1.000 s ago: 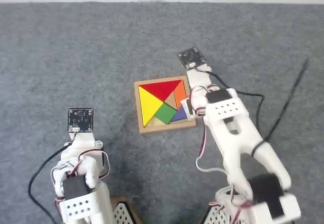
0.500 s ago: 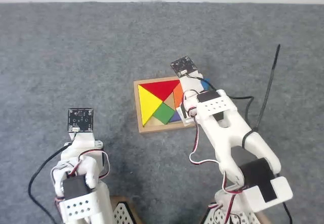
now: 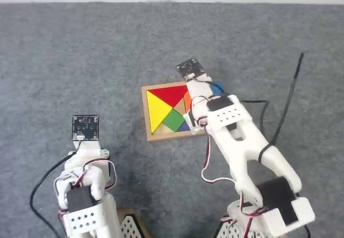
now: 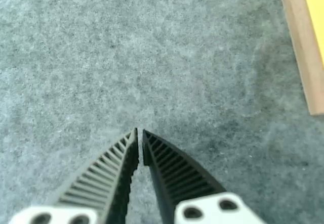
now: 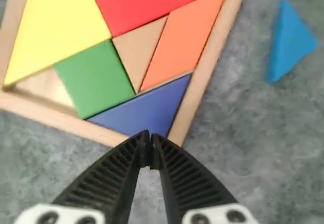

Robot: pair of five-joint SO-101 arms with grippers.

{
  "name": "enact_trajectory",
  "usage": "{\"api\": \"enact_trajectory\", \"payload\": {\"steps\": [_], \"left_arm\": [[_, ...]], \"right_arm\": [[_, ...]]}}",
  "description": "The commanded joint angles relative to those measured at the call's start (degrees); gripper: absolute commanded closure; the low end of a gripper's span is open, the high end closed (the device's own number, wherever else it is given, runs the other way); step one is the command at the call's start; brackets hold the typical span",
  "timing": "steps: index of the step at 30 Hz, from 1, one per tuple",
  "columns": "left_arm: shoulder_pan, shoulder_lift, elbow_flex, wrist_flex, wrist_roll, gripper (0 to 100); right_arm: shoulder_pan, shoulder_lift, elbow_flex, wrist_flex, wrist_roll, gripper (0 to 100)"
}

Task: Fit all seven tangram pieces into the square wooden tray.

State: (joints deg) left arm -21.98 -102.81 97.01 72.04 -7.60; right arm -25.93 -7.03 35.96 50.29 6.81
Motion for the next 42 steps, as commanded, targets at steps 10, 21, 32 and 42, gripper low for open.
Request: {"api": "enact_trajectory", "payload": {"steps": [10,21,32,42], "left_arm": [[-0.18,-1.05,-0.48,0.26,-0.53,98],[-0.18,-1.05,-0.48,0.26,-0.53,98],[-0.18,-1.05,-0.48,0.26,-0.53,98],[-0.18,-1.05,-0.48,0.26,-0.53,98]], "right_arm": [[11.12,17.01,-40.88,14.81,3.25,92.1],[13.05,46.11,-62.42,15.69,3.87,80.5],[14.02,51.30,-65.49,16.57,11.08,80.9],[15.69,51.47,-65.49,19.12,11.08,88.0]]}}
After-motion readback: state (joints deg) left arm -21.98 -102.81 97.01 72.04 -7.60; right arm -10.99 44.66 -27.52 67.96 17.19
